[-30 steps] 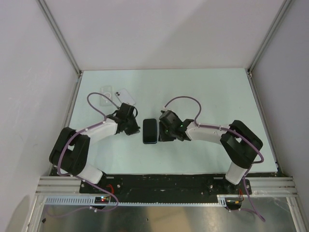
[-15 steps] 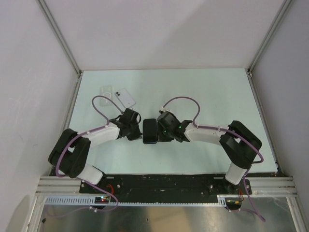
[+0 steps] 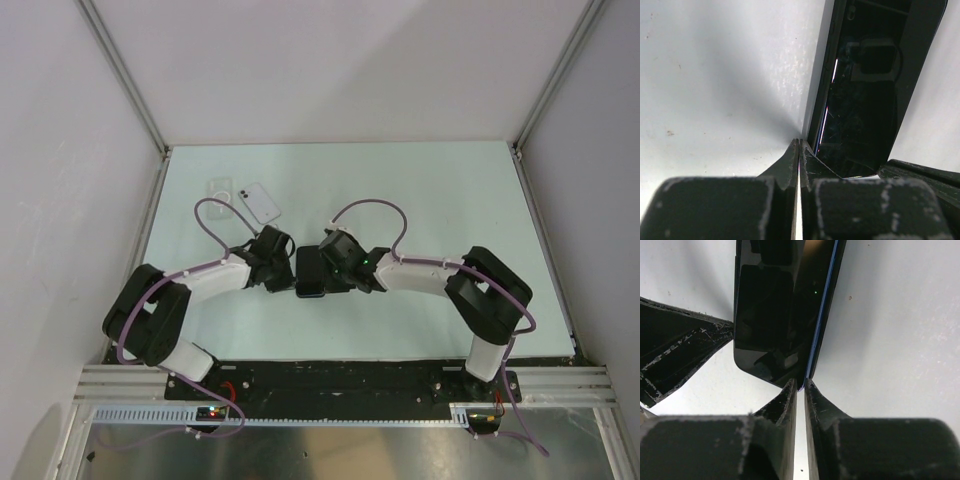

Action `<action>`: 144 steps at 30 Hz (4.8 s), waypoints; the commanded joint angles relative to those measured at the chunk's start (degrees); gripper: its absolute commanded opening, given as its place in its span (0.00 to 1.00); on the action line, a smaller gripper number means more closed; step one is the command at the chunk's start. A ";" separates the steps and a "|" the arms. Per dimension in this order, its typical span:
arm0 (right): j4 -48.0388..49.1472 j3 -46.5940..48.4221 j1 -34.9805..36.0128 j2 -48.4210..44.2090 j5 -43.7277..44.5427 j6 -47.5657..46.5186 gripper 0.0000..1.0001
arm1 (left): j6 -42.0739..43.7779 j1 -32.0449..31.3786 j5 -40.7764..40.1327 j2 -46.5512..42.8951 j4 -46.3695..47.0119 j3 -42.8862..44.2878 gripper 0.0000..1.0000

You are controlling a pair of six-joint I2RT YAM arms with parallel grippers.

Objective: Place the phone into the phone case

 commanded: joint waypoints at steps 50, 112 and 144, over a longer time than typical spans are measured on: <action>-8.54 9.68 7.19 19.80 4.06 -2.09 0.01 | -0.69 0.33 2.00 3.66 4.26 0.77 0.02; -15.99 24.04 3.61 17.09 19.62 -16.06 0.99 | 3.96 15.72 4.10 -13.44 -2.06 2.05 0.21; -7.92 1.28 -18.16 5.58 22.81 -19.68 0.67 | 3.17 15.77 4.48 -6.48 -2.75 8.11 0.21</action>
